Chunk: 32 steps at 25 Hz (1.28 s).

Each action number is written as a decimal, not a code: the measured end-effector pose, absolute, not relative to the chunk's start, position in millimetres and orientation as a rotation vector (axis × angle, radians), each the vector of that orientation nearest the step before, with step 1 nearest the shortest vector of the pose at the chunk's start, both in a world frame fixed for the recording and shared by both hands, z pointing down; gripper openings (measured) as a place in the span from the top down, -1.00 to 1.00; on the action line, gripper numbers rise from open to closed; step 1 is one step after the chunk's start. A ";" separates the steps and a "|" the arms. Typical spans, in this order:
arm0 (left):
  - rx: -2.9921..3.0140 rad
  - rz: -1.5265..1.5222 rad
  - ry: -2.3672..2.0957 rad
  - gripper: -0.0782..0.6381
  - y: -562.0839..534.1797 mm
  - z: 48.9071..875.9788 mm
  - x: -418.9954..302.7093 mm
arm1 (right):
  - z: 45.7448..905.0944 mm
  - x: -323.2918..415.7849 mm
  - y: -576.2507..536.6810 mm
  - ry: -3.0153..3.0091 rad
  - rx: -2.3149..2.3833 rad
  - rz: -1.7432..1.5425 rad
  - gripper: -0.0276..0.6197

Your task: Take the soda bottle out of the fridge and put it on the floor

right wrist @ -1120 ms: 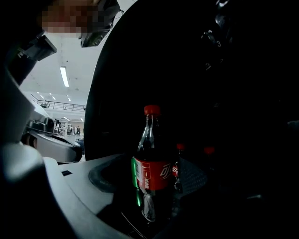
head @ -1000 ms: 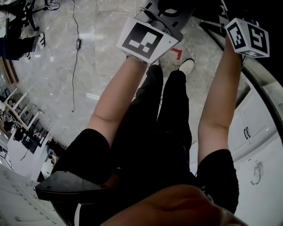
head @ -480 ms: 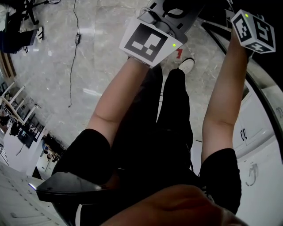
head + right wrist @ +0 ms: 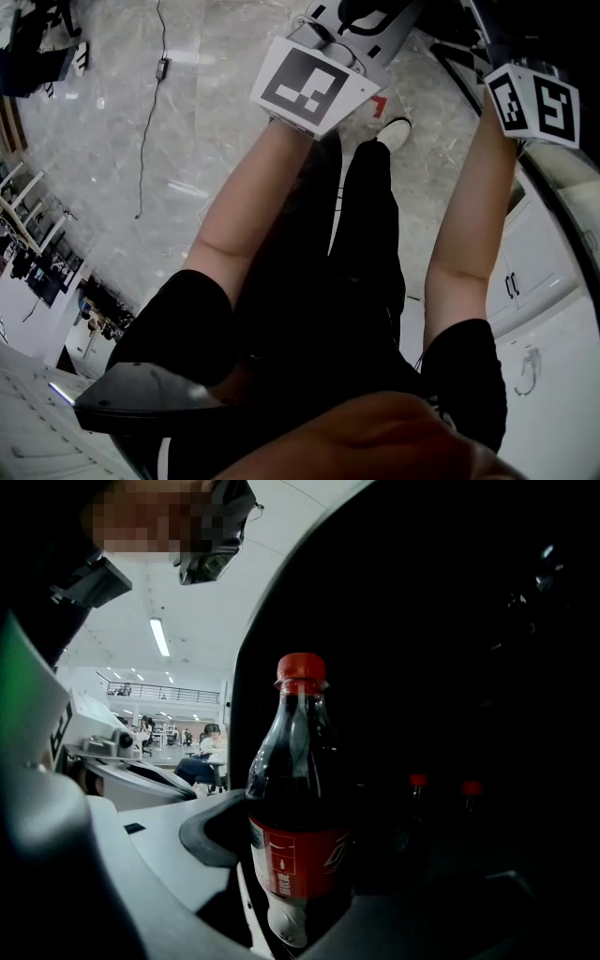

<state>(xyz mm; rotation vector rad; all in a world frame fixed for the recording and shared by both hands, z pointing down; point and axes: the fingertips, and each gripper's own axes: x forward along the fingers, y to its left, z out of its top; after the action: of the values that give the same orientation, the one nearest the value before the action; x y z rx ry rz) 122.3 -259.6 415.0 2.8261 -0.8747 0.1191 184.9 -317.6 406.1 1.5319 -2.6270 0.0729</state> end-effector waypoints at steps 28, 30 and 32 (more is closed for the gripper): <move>2.555 0.419 -0.918 0.78 -167.6 726.0 14.1 | 806.9 83.4 -168.7 -2.449 1.202 0.502 -0.04; 2.547 0.439 -0.902 0.78 -164.3 746.3 13.6 | 841.7 82.7 -161.1 -2.415 1.184 0.530 -0.04; 2.537 0.462 -0.885 0.78 -160.0 766.0 13.3 | 876.8 84.0 -152.5 -2.378 1.160 0.555 -0.04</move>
<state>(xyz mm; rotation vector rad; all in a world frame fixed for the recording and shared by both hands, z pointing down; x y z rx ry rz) 13.3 -160.0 766.0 2.5372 -0.8851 0.4623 84.0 -152.5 876.8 1.1600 -2.3783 0.5550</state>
